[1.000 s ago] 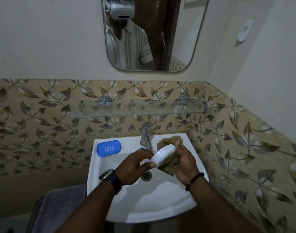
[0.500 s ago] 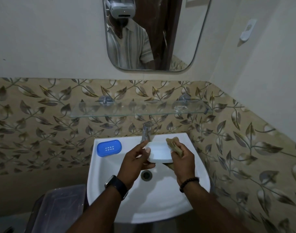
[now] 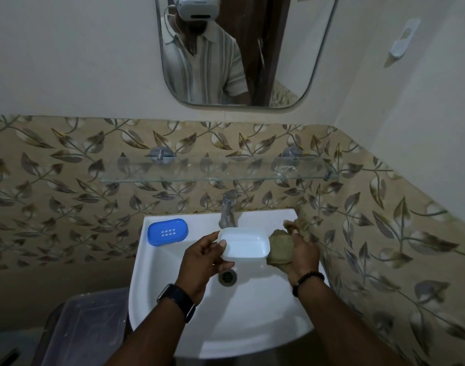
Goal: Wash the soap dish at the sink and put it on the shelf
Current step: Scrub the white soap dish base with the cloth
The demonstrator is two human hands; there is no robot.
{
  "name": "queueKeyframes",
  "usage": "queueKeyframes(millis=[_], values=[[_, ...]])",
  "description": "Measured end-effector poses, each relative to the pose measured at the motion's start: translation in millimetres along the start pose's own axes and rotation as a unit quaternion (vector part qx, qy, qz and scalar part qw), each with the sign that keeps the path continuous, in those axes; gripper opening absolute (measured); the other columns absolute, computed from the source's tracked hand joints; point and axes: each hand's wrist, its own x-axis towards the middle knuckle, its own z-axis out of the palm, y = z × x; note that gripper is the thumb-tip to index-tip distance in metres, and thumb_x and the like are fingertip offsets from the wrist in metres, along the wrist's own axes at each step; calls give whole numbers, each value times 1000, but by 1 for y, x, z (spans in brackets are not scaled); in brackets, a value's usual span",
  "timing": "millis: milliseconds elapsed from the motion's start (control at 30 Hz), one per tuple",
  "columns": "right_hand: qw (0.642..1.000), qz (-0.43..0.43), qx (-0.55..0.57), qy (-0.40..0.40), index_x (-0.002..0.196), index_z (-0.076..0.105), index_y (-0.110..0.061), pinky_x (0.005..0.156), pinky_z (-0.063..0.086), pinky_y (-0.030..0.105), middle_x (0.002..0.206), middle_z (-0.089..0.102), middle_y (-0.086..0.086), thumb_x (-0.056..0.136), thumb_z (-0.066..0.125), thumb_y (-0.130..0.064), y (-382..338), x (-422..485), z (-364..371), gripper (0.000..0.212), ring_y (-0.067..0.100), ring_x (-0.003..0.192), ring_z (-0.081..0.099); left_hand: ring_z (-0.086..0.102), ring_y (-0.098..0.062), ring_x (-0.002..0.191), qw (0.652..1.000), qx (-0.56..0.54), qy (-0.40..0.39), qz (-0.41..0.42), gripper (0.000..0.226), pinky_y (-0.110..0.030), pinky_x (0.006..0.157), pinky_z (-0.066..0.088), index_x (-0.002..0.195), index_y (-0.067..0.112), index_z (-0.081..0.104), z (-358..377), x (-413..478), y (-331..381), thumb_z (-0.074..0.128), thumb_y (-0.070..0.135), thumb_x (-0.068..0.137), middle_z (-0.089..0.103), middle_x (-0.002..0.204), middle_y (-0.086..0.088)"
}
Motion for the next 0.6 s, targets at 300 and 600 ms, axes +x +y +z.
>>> queueKeyframes(millis=[300, 600], values=[[987, 101, -60, -111, 78, 71, -13, 56, 53, 33, 79, 63, 9, 79, 76, -5, -18, 88, 14, 9, 24, 65, 59, 72, -33, 103, 999, 16, 30, -13, 36, -46, 80, 63, 127, 16, 68, 4, 10, -6, 70, 18, 92, 72, 118, -16], [921, -41, -379, -82, 137, 49, 1, 93, 47, 37, 133, 58, 24, 94, 61, -6, -14, 172, 33, 45, 40, 121, 57, 73, -24, 105, 997, 48, 55, -1, 41, -39, 76, 62, 126, 21, 70, -6, 14, -3, 71, 28, 86, 75, 117, -4]])
